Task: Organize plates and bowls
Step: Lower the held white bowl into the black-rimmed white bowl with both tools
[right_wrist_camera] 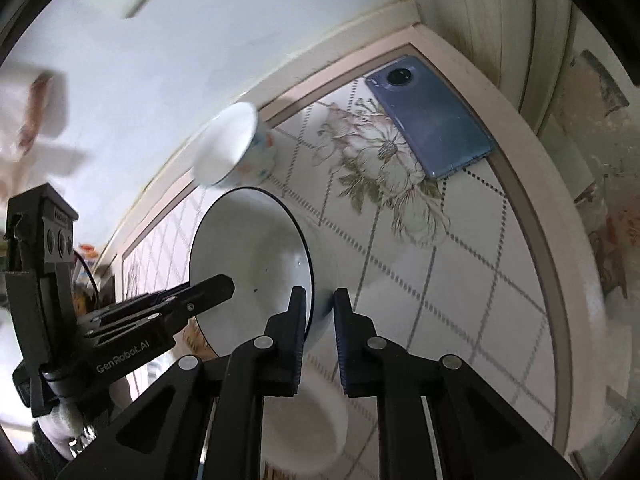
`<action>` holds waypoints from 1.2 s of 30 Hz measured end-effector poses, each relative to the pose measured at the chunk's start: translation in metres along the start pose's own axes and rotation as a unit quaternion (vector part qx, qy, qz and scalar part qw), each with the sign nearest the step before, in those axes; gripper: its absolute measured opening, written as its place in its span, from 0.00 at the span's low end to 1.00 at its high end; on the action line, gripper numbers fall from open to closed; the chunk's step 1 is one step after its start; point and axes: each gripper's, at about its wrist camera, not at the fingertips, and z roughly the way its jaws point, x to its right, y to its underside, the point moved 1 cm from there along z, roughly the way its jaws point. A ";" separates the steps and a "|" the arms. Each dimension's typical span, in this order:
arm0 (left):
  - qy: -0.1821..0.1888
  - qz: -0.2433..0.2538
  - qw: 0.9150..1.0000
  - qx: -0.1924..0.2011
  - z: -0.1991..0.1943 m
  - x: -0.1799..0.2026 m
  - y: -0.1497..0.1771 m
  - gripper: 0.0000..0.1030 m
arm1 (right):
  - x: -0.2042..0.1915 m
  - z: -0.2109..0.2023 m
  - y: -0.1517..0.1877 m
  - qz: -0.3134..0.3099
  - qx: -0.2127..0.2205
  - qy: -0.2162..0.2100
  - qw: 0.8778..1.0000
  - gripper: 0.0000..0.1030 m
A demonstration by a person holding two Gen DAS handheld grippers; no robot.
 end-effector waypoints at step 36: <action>-0.031 0.027 0.997 -0.063 0.019 -0.009 0.094 0.17 | 0.000 0.016 0.111 0.006 -0.073 0.013 0.997 0.14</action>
